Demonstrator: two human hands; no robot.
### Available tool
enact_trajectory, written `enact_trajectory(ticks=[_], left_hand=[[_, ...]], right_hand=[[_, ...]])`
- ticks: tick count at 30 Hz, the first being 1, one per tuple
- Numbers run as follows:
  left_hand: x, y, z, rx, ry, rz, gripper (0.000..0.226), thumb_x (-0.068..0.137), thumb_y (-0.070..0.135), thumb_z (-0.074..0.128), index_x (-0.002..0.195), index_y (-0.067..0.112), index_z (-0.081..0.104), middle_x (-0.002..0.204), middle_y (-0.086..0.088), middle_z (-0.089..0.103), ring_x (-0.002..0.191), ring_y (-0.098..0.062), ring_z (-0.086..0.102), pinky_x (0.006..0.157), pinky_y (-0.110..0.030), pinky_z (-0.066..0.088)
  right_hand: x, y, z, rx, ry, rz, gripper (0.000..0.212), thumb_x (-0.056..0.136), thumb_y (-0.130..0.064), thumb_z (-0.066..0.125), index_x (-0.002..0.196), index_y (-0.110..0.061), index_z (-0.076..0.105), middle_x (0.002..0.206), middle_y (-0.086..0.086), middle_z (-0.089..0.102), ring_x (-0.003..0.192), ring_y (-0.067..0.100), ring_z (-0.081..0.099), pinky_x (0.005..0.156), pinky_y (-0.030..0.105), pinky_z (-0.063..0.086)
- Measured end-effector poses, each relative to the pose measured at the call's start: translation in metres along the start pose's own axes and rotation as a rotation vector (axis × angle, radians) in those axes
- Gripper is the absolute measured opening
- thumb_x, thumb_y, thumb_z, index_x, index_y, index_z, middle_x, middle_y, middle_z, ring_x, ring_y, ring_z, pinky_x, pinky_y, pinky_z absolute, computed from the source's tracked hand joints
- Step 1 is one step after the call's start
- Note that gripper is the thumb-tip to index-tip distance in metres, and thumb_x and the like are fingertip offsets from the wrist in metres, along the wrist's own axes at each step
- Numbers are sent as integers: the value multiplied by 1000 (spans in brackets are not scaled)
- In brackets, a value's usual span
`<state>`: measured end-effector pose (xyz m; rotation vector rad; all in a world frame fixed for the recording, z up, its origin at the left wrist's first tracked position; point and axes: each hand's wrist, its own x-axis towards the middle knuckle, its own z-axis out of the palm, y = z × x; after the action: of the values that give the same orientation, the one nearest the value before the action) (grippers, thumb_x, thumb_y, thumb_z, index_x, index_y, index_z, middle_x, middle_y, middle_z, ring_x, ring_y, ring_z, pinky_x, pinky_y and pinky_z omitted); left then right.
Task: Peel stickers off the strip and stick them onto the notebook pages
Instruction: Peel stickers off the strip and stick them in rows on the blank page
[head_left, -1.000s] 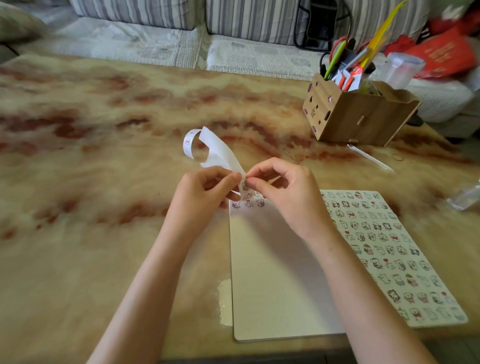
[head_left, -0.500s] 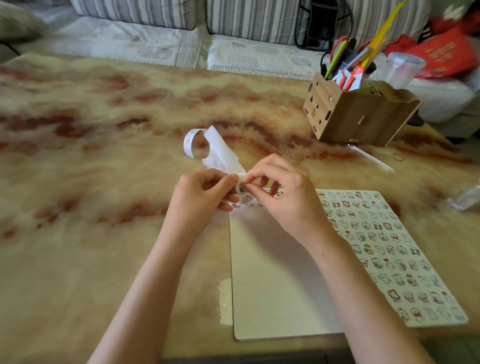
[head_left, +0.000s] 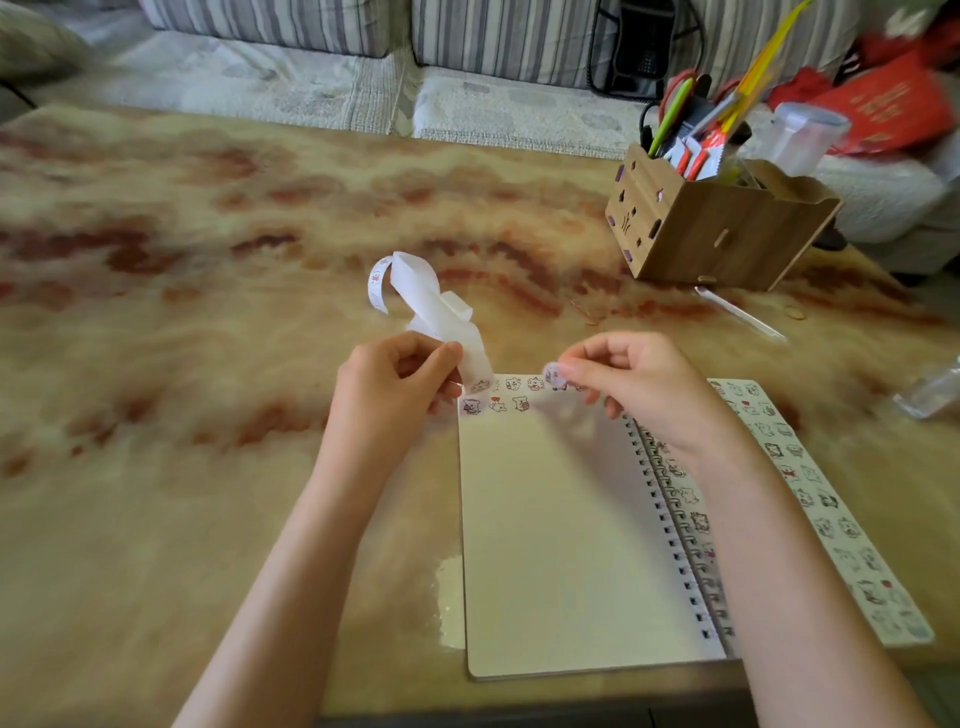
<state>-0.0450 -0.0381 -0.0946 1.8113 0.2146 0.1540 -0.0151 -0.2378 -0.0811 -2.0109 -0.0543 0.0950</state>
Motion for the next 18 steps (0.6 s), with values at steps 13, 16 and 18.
enact_trajectory(ticks=[13,16,18], left_hand=[[2,-2,-1,19,0,9,22,91,25,58,78,13,72,70,-2,73,57,-8,60,50,-11,42],[2,-2,-1,29,0,4,22,91,25,58,77,13,72,70,-2,73,57,-7,59,50,-12,42],[2,-1,0,36,2,3,23,91,26,58,77,13,72,70,-1,72,57,-7,58,50,-12,41]], right_hand=[[7,12,12,-187,-25,122,6,84,-17,69,84,-11,70,72,-2,68,46,4,51,47,17,36],[8,13,12,-198,-16,114,7,84,-17,69,84,-10,70,72,0,68,46,3,50,47,18,36],[8,13,13,-211,-13,105,6,84,-17,69,83,-11,70,70,0,67,45,3,48,49,18,36]])
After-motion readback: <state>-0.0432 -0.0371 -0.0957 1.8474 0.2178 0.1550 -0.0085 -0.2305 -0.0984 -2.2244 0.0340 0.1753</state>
